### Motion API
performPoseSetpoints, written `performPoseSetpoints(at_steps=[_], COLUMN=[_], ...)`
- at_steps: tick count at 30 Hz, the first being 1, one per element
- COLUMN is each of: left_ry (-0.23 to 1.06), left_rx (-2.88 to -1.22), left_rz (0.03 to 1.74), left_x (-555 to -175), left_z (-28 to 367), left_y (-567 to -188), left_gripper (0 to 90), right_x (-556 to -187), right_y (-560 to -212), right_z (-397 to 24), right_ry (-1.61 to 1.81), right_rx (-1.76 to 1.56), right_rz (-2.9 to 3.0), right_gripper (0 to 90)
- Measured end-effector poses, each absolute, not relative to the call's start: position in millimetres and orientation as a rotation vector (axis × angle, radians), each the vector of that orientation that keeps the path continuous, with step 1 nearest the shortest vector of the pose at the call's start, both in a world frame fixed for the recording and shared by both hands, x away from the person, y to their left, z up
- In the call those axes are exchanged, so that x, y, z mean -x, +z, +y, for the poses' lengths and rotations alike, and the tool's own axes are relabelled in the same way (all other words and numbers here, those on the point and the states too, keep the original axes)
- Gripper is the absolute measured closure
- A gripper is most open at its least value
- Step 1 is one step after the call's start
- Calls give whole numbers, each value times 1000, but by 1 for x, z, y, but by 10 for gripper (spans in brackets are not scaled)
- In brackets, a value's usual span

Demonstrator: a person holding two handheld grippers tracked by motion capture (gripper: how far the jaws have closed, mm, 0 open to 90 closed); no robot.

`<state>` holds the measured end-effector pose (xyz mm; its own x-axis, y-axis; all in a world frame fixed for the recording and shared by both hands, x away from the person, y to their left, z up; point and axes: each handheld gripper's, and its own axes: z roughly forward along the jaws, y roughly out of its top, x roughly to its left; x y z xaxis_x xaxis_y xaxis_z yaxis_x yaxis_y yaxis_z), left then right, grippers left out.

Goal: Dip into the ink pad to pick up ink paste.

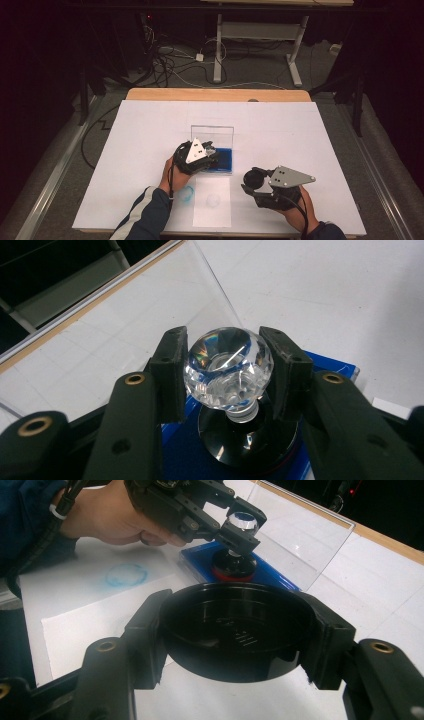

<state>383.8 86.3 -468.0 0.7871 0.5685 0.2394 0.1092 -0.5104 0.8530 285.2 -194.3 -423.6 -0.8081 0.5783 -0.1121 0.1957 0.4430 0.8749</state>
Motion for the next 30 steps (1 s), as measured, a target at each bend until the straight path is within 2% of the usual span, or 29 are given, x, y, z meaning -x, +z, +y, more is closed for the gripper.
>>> performPoseSetpoints(at_steps=[19, 30], left_ry=[605, 653], left_rx=[-2033, -2015], left_rz=[522, 490], left_x=[-386, -386], left_z=[90, 97], left_y=[-466, -439], left_gripper=[553, 552], right_x=[-285, -284], right_y=[-423, -421], right_z=[-194, -195], right_ry=[1322, 1329], right_rx=[-647, -646], right_rz=[2304, 2293], right_gripper=[387, 387])
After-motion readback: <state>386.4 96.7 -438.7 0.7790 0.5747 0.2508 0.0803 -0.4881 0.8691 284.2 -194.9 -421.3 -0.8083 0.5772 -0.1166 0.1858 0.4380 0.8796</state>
